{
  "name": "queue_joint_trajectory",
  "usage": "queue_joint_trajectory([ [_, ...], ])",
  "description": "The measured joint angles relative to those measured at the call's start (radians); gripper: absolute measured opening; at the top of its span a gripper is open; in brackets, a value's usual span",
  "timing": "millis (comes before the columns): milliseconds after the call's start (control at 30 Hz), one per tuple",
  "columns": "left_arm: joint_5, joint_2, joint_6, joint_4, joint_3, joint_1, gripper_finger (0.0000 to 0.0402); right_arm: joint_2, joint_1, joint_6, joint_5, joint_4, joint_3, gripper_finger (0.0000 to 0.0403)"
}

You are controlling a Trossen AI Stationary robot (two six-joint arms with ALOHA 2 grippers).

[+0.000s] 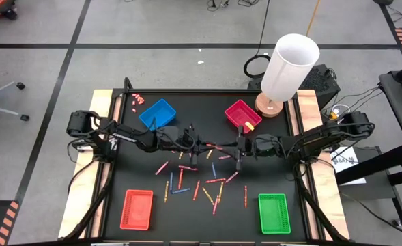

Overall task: Sort crayons
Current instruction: Put the orange crayon into the red bin

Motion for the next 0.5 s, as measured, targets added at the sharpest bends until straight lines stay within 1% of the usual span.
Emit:
queue_joint_trajectory([
  [100, 0.037, 0.0, -0.002, -0.001, 0.0, 0.014, 0.0019, 0.0, 0.0, -0.015, 0.0, 0.013, 0.0, 0.0123],
  [233, 0.072, -0.011, -0.002, -0.027, 0.0, 0.022, 0.0019, 0.0, 0.0, -0.034, 0.0, 0.015, 0.0, 0.0147],
  [367, 0.076, -0.02, 0.001, -0.073, 0.0, 0.025, 0.0019, 0.0, 0.0, -0.052, -0.001, 0.013, 0.0, 0.0161],
  [500, 0.076, -0.023, 0.0, -0.076, 0.0, 0.026, 0.0019, 0.0, -0.001, -0.055, 0.001, -0.01, 0.0, 0.0167],
])
